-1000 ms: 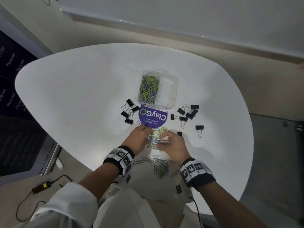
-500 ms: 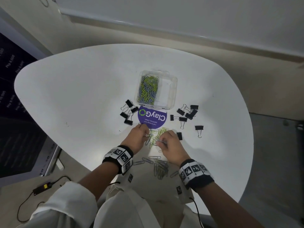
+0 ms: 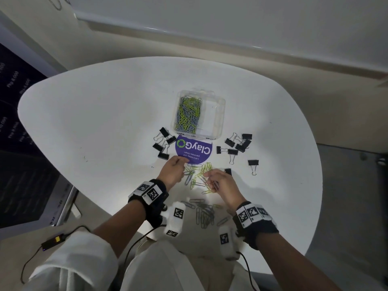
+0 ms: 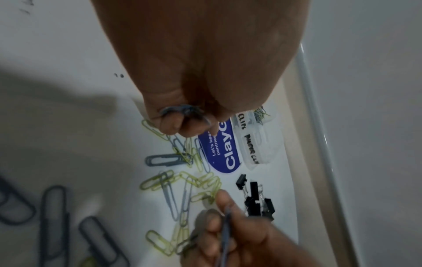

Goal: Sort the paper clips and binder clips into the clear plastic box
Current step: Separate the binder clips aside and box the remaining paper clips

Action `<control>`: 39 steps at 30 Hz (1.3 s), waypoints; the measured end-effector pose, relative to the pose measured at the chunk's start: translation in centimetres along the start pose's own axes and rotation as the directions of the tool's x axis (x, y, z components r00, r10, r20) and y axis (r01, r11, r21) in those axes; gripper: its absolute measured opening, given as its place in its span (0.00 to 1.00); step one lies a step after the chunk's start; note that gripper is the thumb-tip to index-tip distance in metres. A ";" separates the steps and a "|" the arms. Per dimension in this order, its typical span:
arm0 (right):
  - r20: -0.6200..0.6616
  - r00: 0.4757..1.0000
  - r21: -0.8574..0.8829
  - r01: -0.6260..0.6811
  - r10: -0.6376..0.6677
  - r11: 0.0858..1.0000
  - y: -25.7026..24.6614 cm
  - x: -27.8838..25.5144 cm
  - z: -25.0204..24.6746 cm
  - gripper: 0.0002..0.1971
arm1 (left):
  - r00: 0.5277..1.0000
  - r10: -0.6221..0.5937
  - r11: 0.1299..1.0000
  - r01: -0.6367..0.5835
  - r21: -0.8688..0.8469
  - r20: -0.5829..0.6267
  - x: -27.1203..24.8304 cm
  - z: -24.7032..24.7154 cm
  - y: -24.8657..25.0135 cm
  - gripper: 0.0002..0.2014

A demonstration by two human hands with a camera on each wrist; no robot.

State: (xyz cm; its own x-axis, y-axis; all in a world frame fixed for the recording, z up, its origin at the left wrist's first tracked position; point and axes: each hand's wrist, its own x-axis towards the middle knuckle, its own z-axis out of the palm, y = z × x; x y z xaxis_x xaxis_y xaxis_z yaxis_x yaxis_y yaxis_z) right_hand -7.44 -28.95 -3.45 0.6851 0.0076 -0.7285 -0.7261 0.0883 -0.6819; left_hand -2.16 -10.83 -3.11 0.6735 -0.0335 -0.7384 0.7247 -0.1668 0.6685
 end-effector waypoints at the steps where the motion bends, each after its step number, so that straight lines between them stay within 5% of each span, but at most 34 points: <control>1: -0.019 1.000 -0.028 0.001 -0.001 1.000 -0.1 0.0 0.0 0.07 | 1.000 0.019 0.997 -0.019 0.076 0.002 0.0 0.0 0.0 0.09; 3: -0.043 0.997 -0.178 0.055 -0.064 0.983 -0.3 -0.3 0.1 0.02 | 0.987 0.157 0.919 -0.161 0.359 0.040 -0.4 0.0 0.0 0.13; 6: -0.018 0.984 -0.360 0.159 -0.177 0.919 0.0 -0.5 0.5 0.11 | 0.934 0.312 0.651 -0.345 0.676 0.175 -0.7 0.1 -0.4 0.16; 8: 0.045 0.963 -0.563 0.244 -0.266 0.790 0.4 -0.1 0.6 0.15 | 0.908 0.352 0.526 -0.392 0.755 0.226 -0.6 0.2 -0.8 0.16; 10: 0.102 0.939 -0.724 0.296 -0.329 0.623 0.7 0.3 0.6 0.16 | 0.895 0.376 0.483 -0.410 0.774 0.239 -0.4 0.3 -1.0 0.13; 12: 0.117 0.918 -0.764 0.327 -0.378 0.557 1.0 0.6 0.8 0.12 | 0.891 0.386 0.471 -0.415 0.779 0.241 -0.2 0.5 -1.1 0.12; 18: 0.150 0.899 -0.776 0.365 -0.411 0.515 1.3 0.6 0.8 0.04 | 0.881 0.391 0.563 -0.458 0.688 0.267 0.4 0.0 -1.9 0.06; 22: 0.104 0.921 -0.662 0.346 -0.375 0.665 1.0 -0.1 0.6 0.03 | 0.901 0.389 0.695 -0.424 0.580 0.193 0.1 -0.7 -1.4 0.07; 27: -0.007 0.981 -0.323 0.183 -0.195 0.929 0.6 -0.5 0.5 0.03 | 0.956 0.257 0.865 -0.292 0.408 0.140 0.1 -1.5 -1.2 0.06; 32: 0.006 0.993 -0.087 0.115 -0.115 0.990 0.0 -0.3 0.5 0.09 | 0.994 0.064 0.994 -0.072 0.086 0.093 -0.5 -0.7 -0.2 0.07; 35: 0.041 0.998 0.185 -0.048 0.041 0.982 -0.6 -0.2 0.7 0.13 | 0.996 -0.046 0.998 0.049 -0.033 0.080 -0.7 -0.4 0.4 0.10; 37: 0.052 0.989 0.325 -0.147 0.137 0.934 -1.0 -0.2 0.9 0.13 | 0.997 -0.018 0.999 0.016 0.029 0.069 -0.7 -0.2 0.3 0.06; 39: 0.018 0.988 0.335 -0.149 0.152 0.930 -1.3 -0.3 1.1 0.10 | 0.989 0.119 0.932 -0.140 0.334 0.082 -1.0 -0.2 0.1 0.06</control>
State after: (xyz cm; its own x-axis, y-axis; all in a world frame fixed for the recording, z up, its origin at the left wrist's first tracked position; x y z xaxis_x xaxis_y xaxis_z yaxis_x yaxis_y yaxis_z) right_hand -6.68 -28.00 -2.27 0.5676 0.0389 -0.8224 -0.7578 0.4151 -0.5034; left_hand -2.71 -10.64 -2.31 0.7408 -0.1342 -0.6582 0.5327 -0.4796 0.6973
